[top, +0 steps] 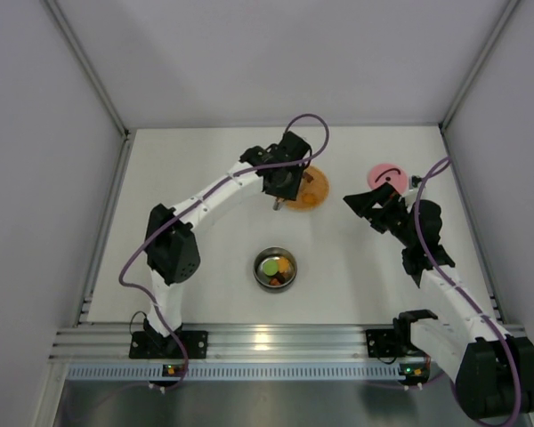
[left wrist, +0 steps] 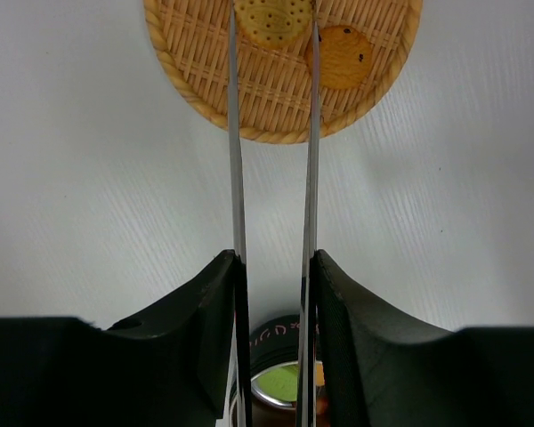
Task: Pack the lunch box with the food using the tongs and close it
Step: Pick up the fake food from the plate, then place the fake food in the packing box.
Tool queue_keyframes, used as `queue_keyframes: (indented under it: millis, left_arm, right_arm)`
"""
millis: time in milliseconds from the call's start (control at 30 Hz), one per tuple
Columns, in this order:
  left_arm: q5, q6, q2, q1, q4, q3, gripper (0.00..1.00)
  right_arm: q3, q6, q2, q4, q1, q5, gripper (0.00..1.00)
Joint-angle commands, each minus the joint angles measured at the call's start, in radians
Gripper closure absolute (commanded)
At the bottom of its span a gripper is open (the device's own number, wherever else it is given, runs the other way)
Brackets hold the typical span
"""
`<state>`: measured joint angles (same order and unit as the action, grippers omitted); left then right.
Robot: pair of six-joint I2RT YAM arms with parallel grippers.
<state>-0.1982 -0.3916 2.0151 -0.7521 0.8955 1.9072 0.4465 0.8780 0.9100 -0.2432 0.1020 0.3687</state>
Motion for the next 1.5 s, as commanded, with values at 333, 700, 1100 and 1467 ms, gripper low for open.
queue_keyframes:
  millis: [333,700,1100,1467]
  left_arm:
    - [0.035,0.011,-0.508,0.002,0.109,-0.279,0.59]
    - [0.192,0.039,-0.86,0.002,0.232,-0.557,0.59]
    - [0.352,0.048,-1.02,-0.004,0.261,-0.701,0.59]
    - [0.419,0.034,-1.047,-0.036,0.229,-0.77,0.59]
  right_arm:
    - [0.014,-0.008,-0.014,-0.045,-0.002,0.001,0.0]
    - [0.02,-0.002,0.004,-0.059,-0.002,0.004,0.01]
    - [0.021,-0.007,0.017,-0.061,-0.001,-0.002,0.01]
    - [0.017,-0.005,0.017,-0.064,0.001,-0.005,0.01]
